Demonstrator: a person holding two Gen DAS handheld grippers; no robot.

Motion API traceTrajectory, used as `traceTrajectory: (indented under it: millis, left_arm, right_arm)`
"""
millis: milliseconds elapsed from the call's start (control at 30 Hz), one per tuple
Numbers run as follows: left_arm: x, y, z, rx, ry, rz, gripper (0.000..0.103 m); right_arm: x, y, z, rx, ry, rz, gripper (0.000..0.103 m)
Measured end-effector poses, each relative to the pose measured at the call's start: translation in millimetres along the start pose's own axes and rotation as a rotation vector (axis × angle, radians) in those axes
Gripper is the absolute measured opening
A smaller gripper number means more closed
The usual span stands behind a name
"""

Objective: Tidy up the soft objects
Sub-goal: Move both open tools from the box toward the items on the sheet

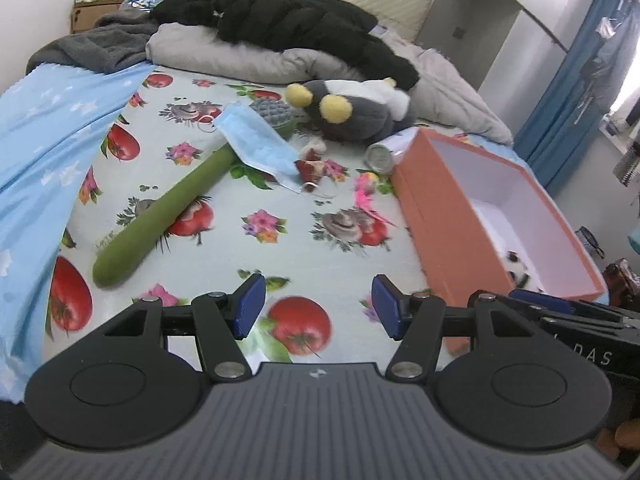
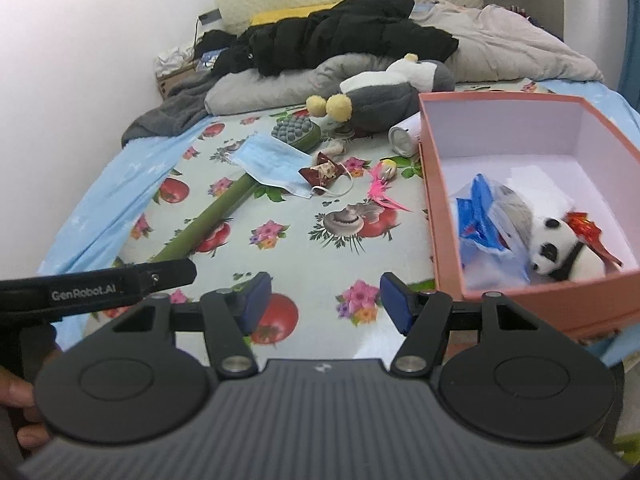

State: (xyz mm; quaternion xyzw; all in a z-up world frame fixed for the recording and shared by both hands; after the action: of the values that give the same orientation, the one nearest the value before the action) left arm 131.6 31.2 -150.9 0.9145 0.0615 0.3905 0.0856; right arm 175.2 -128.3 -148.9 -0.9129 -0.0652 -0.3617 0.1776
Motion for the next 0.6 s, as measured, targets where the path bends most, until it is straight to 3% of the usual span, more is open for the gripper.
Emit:
traceTrajectory:
  millis: [300, 433, 600]
  left_arm:
    - [20, -31, 63, 0.009, -0.029, -0.022, 0.063]
    - [30, -38, 91, -0.010, -0.047, -0.032, 0.058]
    - [49, -45, 130, -0.048, -0.053, -0.036, 0.051]
  right_arm:
    - [34, -5, 65, 0.010, -0.038, 0.000, 0.056]
    - [50, 0, 95, -0.014, -0.051, 0.009, 0.049]
    - [73, 6, 133, -0.056, -0.052, 0.006, 0.048]
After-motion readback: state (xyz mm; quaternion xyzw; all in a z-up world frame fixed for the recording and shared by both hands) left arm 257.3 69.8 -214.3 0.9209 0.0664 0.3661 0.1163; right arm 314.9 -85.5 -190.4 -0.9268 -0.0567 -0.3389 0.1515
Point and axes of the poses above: each gripper's, at about its wrist camera, not at the fingertips, and z roughly the way its jaws point, y to its right, x to its top, the point moved 10 cm from there along z, roughly the way its jaws point, and after that the axes turned 7 degrees about z, right-handed, at the moved point
